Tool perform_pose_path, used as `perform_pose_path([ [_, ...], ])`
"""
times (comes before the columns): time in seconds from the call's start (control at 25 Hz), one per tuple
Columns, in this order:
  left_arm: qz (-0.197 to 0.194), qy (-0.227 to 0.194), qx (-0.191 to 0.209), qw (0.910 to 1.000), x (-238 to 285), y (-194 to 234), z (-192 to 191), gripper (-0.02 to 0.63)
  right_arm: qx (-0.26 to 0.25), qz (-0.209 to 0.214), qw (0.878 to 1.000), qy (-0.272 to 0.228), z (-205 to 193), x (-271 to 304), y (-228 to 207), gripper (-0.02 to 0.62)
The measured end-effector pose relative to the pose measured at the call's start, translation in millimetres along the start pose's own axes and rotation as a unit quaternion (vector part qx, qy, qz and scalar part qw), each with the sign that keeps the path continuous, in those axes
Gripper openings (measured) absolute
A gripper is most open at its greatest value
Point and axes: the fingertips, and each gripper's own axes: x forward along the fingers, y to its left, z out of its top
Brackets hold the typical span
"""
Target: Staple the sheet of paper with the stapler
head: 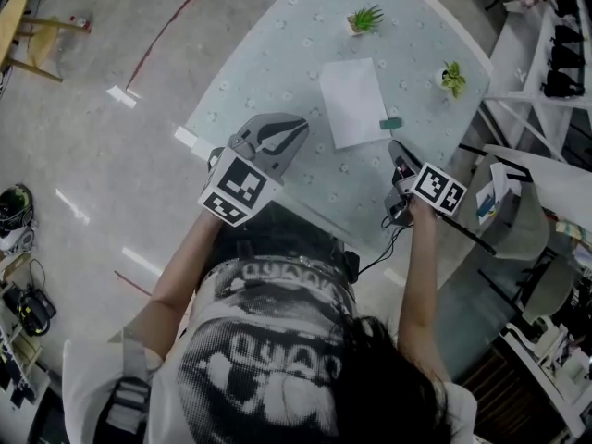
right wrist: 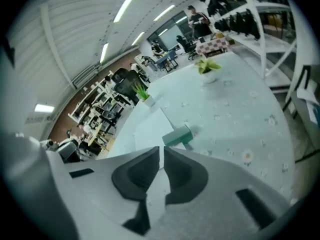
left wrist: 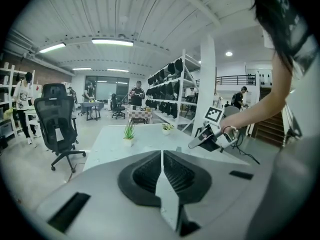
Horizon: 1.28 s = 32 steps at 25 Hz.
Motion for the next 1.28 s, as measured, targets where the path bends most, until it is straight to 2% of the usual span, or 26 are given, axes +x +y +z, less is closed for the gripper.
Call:
perform_pose_path([
  [0.12, -0.006, -0.004, 0.0, 1.0, 3.1, -4.4, 2.3, 0.012, -0.092, -0.006, 0.995, 0.024, 16.7, 5.8, 6.3, 0.017],
  [0.2, -0.01, -0.006, 0.0, 0.9999, 4.9, -7.6, 3.6, 0.012, -0.157, -0.013, 0.987, 0.042, 25.2, 11.9, 8.8, 0.006],
  [0.28, -0.012, -0.007, 0.003, 0.9999, 5.4, -9.2, 4.7, 0.012, -0.224, -0.016, 0.972, 0.063, 30.5, 18.6, 10.4, 0.003],
  [0.36, -0.012, -0.008, 0.004, 0.9999, 4.2, -10.2, 5.0, 0.012, -0.294, -0.019, 0.951, 0.096, 30.4, 24.8, 9.0, 0.003],
  [0.4, -0.013, -0.008, 0.002, 0.9999, 3.1, -10.7, 4.4, 0.012, -0.33, -0.022, 0.937, 0.117, 29.0, 27.3, 7.1, 0.003],
  [0.48, -0.013, -0.007, -0.001, 0.9999, 1.3, -10.8, 2.6, 0.012, -0.403, -0.029, 0.9, 0.162, 24.7, 30.6, 1.6, 0.002],
  [0.64, -0.012, -0.005, -0.008, 0.9999, 0.0, -8.4, -1.8, 0.012, -0.533, -0.015, 0.814, 0.232, 14.8, 36.2, -1.2, 0.003],
  [0.84, -0.005, -0.003, -0.01, 0.9999, -2.3, -2.5, -6.4, 0.012, -0.633, -0.001, 0.723, 0.278, 6.7, 43.6, 1.0, 0.003],
  [0.92, -0.003, -0.002, -0.01, 0.9999, -3.2, 0.1, -7.6, 0.012, -0.661, 0.007, 0.693, 0.289, 4.0, 47.3, 2.7, 0.003],
  [1.0, -0.001, 0.0, -0.011, 0.9999, -3.7, 3.4, -10.0, 0.012, -0.673, 0.012, 0.677, 0.299, 1.7, 50.9, 4.0, 0.005],
  [1.28, 0.008, 0.007, -0.023, 0.9997, -1.7, 14.6, -18.3, 0.012, -0.672, 0.031, 0.649, 0.355, -3.1, 57.5, 1.8, 0.006],
])
